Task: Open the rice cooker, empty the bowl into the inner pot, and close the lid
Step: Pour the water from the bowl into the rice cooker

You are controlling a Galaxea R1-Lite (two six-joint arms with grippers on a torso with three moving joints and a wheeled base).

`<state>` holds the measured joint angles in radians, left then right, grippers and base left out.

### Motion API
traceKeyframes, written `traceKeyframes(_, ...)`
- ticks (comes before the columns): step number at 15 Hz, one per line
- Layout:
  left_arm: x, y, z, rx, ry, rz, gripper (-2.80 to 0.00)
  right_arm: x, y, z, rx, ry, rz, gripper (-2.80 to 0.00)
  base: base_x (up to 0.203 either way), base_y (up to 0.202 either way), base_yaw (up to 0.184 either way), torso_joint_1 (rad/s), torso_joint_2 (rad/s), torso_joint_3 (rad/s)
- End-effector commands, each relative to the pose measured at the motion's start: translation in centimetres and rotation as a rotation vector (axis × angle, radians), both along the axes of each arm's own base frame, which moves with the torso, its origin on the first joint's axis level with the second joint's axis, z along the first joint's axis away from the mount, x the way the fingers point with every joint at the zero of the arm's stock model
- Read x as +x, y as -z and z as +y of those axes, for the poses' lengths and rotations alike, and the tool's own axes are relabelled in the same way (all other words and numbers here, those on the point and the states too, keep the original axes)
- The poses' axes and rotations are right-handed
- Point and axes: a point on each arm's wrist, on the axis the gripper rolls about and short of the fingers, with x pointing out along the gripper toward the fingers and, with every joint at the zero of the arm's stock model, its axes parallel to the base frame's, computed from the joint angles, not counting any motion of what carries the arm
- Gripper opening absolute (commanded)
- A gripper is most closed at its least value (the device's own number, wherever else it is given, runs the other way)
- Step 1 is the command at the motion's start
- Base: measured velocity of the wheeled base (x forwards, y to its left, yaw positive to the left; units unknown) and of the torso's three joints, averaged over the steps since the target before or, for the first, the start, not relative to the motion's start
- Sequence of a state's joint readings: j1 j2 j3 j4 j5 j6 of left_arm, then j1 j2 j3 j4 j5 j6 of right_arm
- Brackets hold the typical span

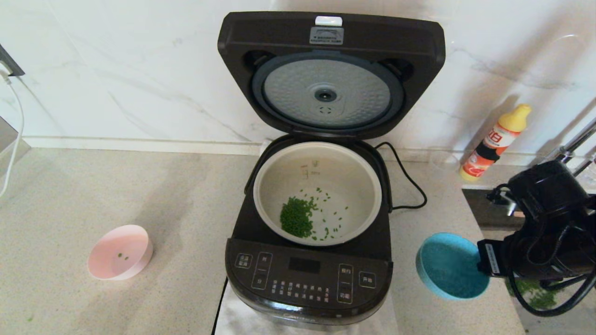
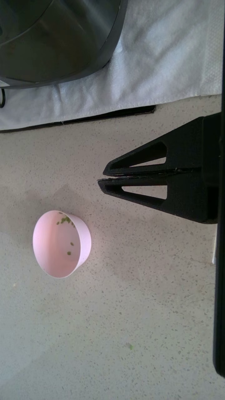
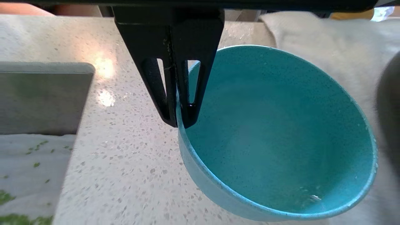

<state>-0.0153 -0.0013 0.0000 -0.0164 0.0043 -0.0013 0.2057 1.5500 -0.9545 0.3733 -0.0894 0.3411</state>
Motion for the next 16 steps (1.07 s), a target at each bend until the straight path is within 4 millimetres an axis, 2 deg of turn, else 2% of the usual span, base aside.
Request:
traceKeyframes(1, 0.1, 0.2, 0.0, 0.0, 0.0, 0.007, -2.8, -0.1, -2.1, 0.1, 0.011, -0.004, -0.049, -2.8, 0.0, 0.0, 0.0, 0.0, 0.0, 0.0)
traceKeyframes(10, 0.1, 0.2, 0.0, 0.0, 0.0, 0.007, -2.8, -0.3, -8.9, 1.1, 0.034, -0.053, -0.108, -2.8, 0.0, 0.0, 0.0, 0.0, 0.0, 0.0)
traceKeyframes(12, 0.1, 0.2, 0.0, 0.0, 0.0, 0.007, -2.8, -0.5, -10.7, 1.7, 0.045, -0.081, -0.122, -2.8, 0.0, 0.0, 0.0, 0.0, 0.0, 0.0)
traceKeyframes(16, 0.1, 0.2, 0.0, 0.0, 0.0, 0.007, -2.8, -0.7, -13.1, 3.4, 0.075, -0.133, -0.135, -2.8, 0.0, 0.0, 0.0, 0.0, 0.0, 0.0)
